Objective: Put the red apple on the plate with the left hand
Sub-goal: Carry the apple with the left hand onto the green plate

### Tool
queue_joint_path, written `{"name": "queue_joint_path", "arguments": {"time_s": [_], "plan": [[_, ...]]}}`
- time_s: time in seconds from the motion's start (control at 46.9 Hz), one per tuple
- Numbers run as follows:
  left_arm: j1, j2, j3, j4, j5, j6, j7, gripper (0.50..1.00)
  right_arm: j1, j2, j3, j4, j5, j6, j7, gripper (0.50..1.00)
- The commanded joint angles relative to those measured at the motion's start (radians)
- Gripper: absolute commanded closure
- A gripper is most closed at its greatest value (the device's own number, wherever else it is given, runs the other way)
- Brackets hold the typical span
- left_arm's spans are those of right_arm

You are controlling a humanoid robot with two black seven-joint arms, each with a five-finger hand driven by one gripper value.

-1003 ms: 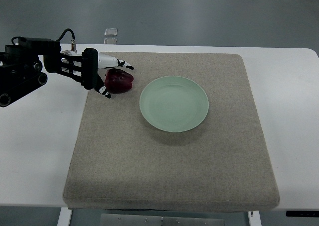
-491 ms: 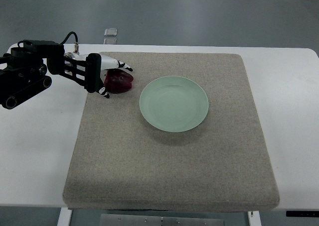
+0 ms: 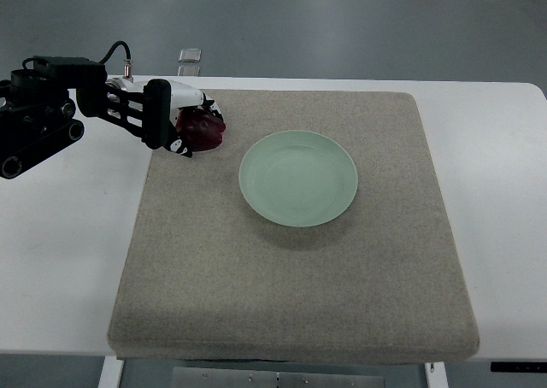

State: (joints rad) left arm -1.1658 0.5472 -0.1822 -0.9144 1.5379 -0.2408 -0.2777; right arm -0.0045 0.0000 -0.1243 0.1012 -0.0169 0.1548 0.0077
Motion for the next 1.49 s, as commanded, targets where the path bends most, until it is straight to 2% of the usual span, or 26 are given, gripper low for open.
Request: {"name": "queue_joint_path", "arguments": {"time_s": [0.0,0.341,0.64,1.003,1.024,1.088,1.195,1.301,1.472], "plan": [[-0.035,0.005,-0.011,-0.014,-0.005,-0.002,0.0,1.0,0.0,0.0,0.0,0.0,0.0,0.0,0.0,0.536],[-0.061,-0.087,0.001,-0.12,-0.002,-0.009,0.003,1.0,0.0,0.0,0.0,0.0,0.0,0.0,0.0,0.536],[-0.054,-0.19,0.026,-0.115,0.011,-0.008,0.006,1.0,0.0,0.0,0.0,0.0,0.0,0.0,0.0,0.536],[-0.048,-0.217,0.073,-0.109,0.011,-0.003,0.006,1.0,0.0,0.0,0.0,0.0,0.0,0.0,0.0,0.536],[-0.048,-0.219,0.073,-0.109,0.011,-0.003,0.006,0.988,0.0,0.0,0.0,0.0,0.0,0.0,0.0,0.536],[-0.048,-0.219,0.075,-0.109,0.011,-0.003,0.008,0.877,0.0,0.0,0.0,0.0,0.0,0.0,0.0,0.536],[-0.048,-0.219,0.075,-0.107,0.008,-0.003,0.008,0.622,0.0,0.0,0.0,0.0,0.0,0.0,0.0,0.536],[-0.046,-0.217,0.075,-0.107,0.008,-0.014,0.008,0.532,0.0,0.0,0.0,0.0,0.0,0.0,0.0,0.536],[-0.046,-0.202,0.086,-0.12,0.004,-0.024,0.008,0.506,0.0,0.0,0.0,0.0,0.0,0.0,0.0,0.538]]}}
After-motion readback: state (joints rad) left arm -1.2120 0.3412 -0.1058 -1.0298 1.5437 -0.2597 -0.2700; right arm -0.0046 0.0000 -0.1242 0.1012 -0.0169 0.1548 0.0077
